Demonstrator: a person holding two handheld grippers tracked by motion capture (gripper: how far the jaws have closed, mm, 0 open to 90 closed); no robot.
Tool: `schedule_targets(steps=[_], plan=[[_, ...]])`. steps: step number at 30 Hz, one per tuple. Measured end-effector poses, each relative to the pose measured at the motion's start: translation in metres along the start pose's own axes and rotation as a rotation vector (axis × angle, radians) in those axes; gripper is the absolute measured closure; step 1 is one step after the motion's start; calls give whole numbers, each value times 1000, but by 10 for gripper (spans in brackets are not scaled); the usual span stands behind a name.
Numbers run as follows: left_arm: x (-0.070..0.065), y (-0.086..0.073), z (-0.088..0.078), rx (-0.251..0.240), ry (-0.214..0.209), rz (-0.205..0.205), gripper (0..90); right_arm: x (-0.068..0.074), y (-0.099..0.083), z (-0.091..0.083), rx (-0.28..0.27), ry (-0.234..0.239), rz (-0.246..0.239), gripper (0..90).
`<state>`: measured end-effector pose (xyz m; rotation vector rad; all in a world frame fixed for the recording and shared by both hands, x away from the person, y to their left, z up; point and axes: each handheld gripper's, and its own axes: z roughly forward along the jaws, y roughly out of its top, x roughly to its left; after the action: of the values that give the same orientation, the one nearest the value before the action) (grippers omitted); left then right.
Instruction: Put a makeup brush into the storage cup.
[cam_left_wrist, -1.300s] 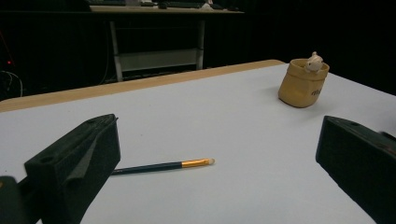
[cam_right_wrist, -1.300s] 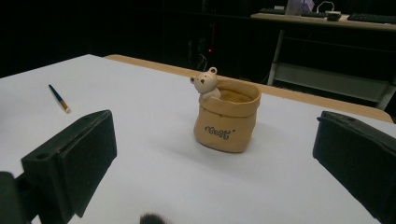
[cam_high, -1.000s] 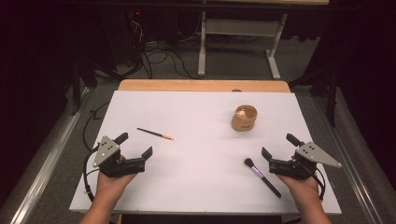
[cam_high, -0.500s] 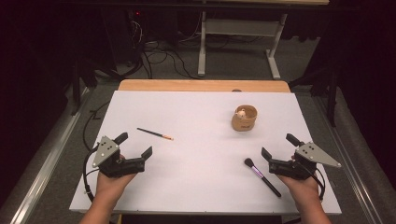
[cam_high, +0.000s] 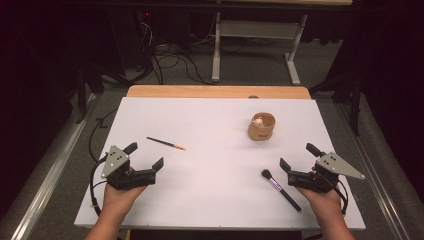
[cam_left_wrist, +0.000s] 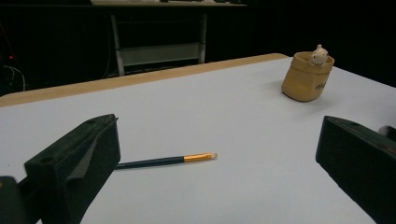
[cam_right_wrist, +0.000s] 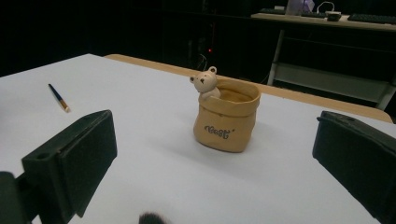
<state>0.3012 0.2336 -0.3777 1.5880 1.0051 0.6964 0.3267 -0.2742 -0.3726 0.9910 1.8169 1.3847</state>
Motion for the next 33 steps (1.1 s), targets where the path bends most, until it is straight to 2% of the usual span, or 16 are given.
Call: schedule_targets(steps=[20, 33], plan=[[4, -2, 5, 74, 32, -23, 7, 0, 0, 0, -1, 3, -1, 13], [5, -6, 11, 160, 47, -31, 8, 1, 0, 1, 1, 3, -2, 14]])
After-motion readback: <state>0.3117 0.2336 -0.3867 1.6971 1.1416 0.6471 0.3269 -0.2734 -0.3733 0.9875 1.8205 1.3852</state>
